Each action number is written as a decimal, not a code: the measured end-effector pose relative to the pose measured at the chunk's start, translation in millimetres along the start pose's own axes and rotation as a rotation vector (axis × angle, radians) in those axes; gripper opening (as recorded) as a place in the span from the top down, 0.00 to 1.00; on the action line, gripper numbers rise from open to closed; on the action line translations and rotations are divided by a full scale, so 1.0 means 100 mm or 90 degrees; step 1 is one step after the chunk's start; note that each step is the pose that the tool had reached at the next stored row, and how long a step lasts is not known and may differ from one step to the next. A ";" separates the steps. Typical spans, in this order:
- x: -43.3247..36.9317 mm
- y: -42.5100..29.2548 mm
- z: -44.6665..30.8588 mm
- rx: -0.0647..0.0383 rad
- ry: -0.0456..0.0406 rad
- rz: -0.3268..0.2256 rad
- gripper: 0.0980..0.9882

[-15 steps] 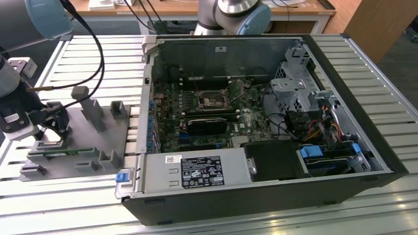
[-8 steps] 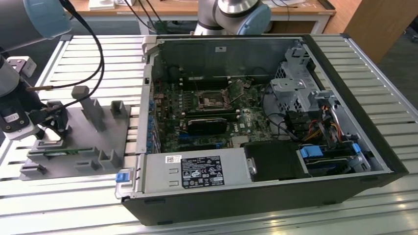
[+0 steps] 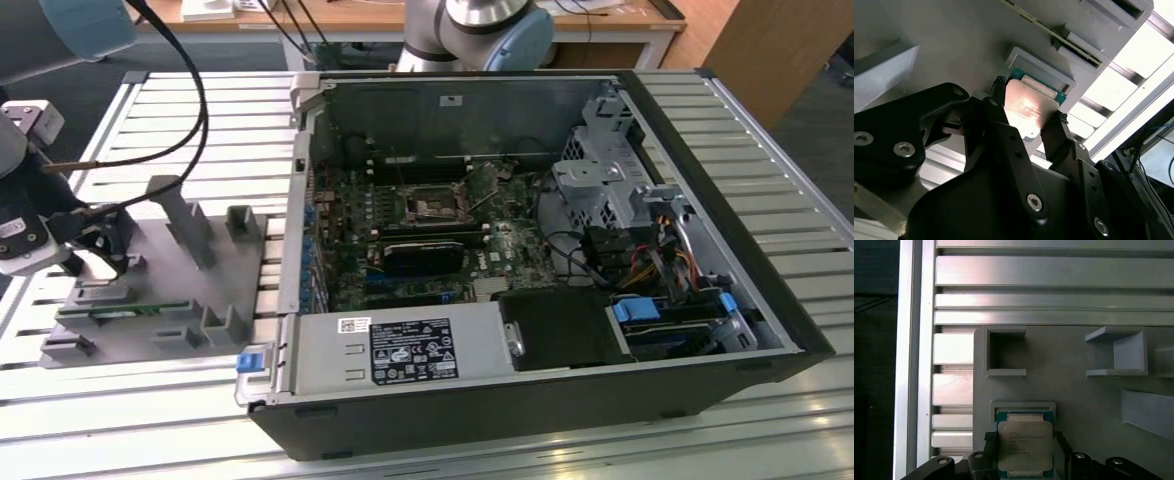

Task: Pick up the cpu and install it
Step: 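Pick up the cpu and move it towards the insertion slot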

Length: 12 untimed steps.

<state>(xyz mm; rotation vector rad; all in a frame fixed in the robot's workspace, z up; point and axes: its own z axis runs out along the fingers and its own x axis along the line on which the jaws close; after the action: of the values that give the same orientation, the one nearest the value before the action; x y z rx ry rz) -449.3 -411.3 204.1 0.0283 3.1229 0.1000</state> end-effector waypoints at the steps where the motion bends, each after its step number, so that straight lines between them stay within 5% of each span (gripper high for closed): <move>1: 0.000 0.001 -0.012 0.000 0.0000 0.000 0.51; 12: -0.001 0.006 -0.088 -0.003 0.0000 0.000 0.51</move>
<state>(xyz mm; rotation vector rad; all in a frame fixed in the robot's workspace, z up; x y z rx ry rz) -449.3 -411.3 212.9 0.0285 3.1227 0.1079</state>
